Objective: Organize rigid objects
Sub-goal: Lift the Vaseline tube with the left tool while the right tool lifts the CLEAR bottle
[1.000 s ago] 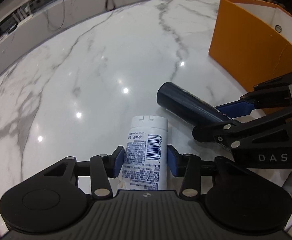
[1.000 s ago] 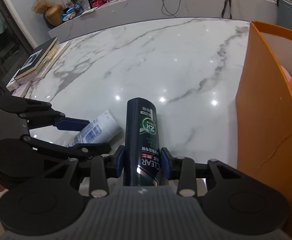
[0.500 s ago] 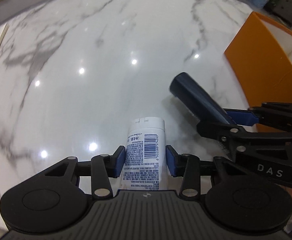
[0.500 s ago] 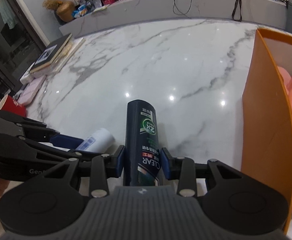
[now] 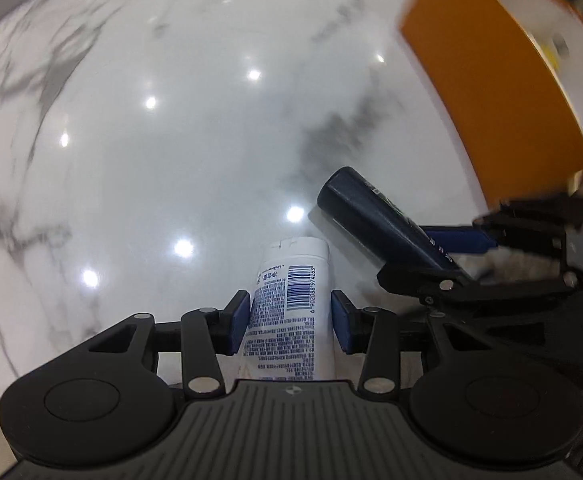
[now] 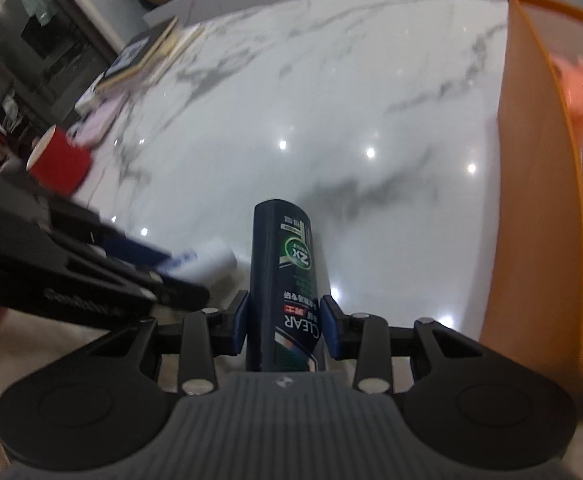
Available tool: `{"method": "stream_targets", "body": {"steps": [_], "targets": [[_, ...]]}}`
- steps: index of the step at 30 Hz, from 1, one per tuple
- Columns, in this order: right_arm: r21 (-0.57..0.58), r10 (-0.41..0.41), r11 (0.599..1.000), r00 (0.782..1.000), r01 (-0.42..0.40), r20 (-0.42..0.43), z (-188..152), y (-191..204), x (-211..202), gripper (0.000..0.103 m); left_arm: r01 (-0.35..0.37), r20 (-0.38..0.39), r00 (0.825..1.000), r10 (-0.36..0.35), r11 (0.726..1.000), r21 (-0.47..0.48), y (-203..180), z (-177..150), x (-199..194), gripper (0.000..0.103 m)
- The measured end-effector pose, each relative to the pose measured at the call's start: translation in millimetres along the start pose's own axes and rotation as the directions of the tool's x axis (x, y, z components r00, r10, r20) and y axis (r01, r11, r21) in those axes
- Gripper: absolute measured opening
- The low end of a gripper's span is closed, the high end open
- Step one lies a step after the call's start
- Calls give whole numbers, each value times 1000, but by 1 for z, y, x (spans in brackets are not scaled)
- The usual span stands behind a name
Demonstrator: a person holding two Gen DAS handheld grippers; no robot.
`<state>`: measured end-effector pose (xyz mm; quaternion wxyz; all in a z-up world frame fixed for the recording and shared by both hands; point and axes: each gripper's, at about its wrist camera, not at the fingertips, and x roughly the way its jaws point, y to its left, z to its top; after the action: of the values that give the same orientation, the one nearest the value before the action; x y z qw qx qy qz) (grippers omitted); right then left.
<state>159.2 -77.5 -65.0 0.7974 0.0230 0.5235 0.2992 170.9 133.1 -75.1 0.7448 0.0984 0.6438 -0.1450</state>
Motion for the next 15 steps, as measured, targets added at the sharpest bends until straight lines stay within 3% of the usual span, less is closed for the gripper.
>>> {"method": "stream_targets", "body": {"steps": [4,6,9,12,15], "targets": [[-16,8,1000,1000,-8,-9,-21,-1,-3,37,-130,-1,991,132,974,183,-31,-7,2,51],[-13,17,1000,1000,-17,-3,-25,-2,-7,37,-203,-34,975,221,938,282,-44,-10,14,53],[-18,38,999,999,-38,2,-25,-4,-8,37,-273,-12,954,299,885,377,-61,-12,21,54],[-30,65,997,998,-65,11,-26,-6,-7,38,-294,-14,946,324,875,384,-64,-12,22,51],[-9,107,994,994,-107,9,-26,-12,-4,39,-292,-14,949,314,898,330,-56,-11,16,50]]}}
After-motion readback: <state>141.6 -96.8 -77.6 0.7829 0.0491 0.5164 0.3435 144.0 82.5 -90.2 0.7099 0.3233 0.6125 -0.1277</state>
